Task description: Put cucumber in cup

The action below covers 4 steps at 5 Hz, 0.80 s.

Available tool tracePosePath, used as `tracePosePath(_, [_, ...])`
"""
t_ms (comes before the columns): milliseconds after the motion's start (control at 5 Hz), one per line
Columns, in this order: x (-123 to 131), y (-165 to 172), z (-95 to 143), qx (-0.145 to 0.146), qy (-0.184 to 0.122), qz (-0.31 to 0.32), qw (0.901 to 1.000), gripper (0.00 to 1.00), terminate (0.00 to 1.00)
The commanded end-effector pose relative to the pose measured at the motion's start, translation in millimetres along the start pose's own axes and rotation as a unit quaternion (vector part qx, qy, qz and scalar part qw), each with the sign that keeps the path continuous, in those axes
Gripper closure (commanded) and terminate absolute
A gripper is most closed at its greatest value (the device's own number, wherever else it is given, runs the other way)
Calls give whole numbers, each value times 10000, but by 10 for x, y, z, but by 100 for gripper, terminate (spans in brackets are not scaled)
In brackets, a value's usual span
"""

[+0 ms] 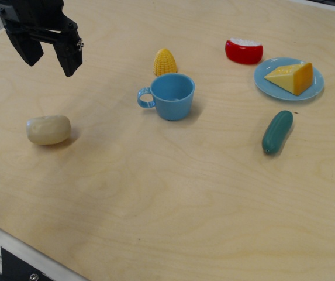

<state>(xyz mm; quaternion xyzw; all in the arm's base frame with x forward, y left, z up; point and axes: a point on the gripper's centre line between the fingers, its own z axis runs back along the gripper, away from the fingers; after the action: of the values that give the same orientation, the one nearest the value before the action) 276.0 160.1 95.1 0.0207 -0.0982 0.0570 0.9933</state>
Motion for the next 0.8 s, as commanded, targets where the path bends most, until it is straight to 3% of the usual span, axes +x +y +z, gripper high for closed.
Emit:
tracePosePath(0, [0, 0, 0, 0, 0, 0, 10000, 0, 0])
tracePosePath(200, [152, -463, 107, -38, -162, -82, 9998, 0, 0])
tracePosePath(600, [295, -1272, 159, -463, -350, -776, 9953, 0, 0])
